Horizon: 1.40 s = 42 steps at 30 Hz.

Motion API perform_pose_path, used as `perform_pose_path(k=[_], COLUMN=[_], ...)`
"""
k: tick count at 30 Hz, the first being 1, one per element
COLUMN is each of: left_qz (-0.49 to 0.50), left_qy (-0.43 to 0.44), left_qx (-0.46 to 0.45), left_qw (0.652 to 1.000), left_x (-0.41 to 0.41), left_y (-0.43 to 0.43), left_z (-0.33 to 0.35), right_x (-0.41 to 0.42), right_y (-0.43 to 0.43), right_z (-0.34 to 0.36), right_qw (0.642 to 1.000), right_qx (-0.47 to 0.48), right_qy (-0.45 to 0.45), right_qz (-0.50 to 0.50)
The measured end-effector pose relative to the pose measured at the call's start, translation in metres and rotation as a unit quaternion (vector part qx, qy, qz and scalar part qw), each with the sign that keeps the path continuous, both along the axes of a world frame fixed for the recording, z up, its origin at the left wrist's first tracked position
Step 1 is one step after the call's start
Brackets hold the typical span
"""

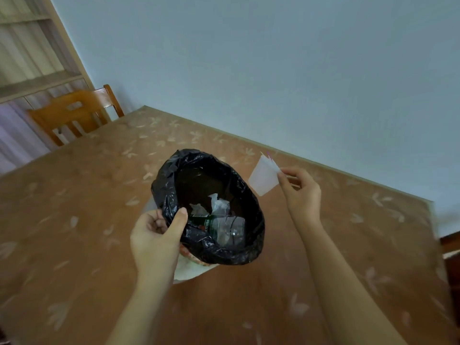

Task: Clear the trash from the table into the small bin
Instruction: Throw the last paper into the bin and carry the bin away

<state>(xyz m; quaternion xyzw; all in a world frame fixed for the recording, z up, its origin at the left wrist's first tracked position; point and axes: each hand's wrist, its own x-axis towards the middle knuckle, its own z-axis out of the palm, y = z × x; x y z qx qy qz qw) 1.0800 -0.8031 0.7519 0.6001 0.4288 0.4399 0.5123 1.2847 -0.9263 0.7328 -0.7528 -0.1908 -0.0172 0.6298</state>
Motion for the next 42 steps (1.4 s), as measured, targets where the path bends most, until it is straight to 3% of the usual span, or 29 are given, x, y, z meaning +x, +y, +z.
perform_pose_path(k=[12,22,31,34,42], left_qz=[-0.056,-0.097,-0.107,-0.101,-0.104], left_qy=[-0.019,-0.009,-0.041,-0.046,-0.071], left_qx=[-0.081,-0.08,-0.092,-0.098,-0.119], left_qw=[0.995,0.992,0.989,0.989,0.985], left_x=[-0.116,-0.186,-0.217,-0.223,-0.242], left_y=[-0.052,-0.078,-0.091,-0.092,-0.097], left_z=[0.005,0.016,0.023,0.023,0.021], right_x=[-0.192,-0.257,-0.281,-0.287,-0.308], right_y=[-0.068,-0.076,-0.079,-0.085,-0.121], right_z=[0.027,0.048,0.067,0.07,0.06], right_qw=[0.996,0.982,0.945,0.936,0.955], right_qx=[0.039,0.002,-0.195,-0.229,-0.222], right_qy=[-0.004,-0.021,-0.127,-0.145,-0.164], right_qz=[0.083,0.187,0.231,0.225,0.113])
